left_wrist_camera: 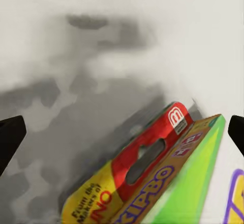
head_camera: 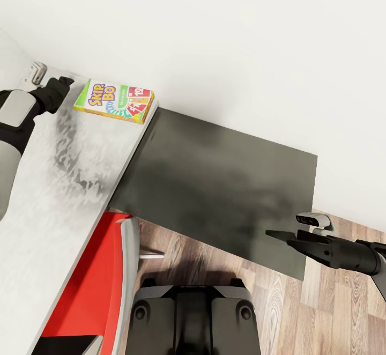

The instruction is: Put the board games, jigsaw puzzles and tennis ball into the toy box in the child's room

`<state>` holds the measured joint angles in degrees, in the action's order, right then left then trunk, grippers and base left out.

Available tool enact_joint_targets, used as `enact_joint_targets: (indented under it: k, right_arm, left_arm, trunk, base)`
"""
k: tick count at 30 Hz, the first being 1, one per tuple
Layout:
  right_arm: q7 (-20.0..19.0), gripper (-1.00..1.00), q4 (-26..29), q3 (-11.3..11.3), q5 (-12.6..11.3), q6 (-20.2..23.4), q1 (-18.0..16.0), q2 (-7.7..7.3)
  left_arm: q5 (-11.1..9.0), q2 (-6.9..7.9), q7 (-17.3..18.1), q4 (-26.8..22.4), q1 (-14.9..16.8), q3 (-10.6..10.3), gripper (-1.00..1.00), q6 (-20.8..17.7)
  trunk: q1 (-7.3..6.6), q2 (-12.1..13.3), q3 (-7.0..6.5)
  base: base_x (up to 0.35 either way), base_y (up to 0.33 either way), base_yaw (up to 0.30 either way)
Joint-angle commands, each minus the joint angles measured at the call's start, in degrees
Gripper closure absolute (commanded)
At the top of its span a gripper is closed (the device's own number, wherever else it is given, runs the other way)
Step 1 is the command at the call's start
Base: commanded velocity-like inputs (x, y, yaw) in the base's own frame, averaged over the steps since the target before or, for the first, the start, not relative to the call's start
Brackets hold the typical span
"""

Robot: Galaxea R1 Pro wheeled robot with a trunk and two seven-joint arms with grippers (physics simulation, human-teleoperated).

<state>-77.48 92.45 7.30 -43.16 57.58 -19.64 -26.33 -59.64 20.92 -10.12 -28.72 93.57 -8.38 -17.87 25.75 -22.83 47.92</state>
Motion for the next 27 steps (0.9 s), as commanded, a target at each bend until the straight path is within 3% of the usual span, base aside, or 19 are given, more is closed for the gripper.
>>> enact_joint_targets:
  k: [1,15,27]
  right_arm:
    - [0.0,-1.00,0.0,0.0,-0.2,0.4,0.0,-0.02]
    - [0.0,-1.00,0.0,0.0,-0.2,0.4,0.0,-0.12]
    - [0.0,-1.00,0.0,0.0,-0.2,0.5,0.0,-0.19]
  left_arm:
    - [-0.6,-0.23,-0.5,-0.1,-0.1,-0.4,-1.00,0.0]
    - [-0.5,-3.16,-0.9,0.0,-1.2,-0.5,-1.00,-0.1]
    - [-0.4,-3.83,-0.9,0.1,-2.0,-0.5,-1.00,-0.1]
  trunk:
    - [0.03,-0.1,0.06]
    - [0.03,-0.1,0.06]
    - [0.03,-0.1,0.06]
  base:
    - [0.000,0.000,0.000]
    - [0.000,0.000,0.000]
    - [0.000,0.000,0.000]
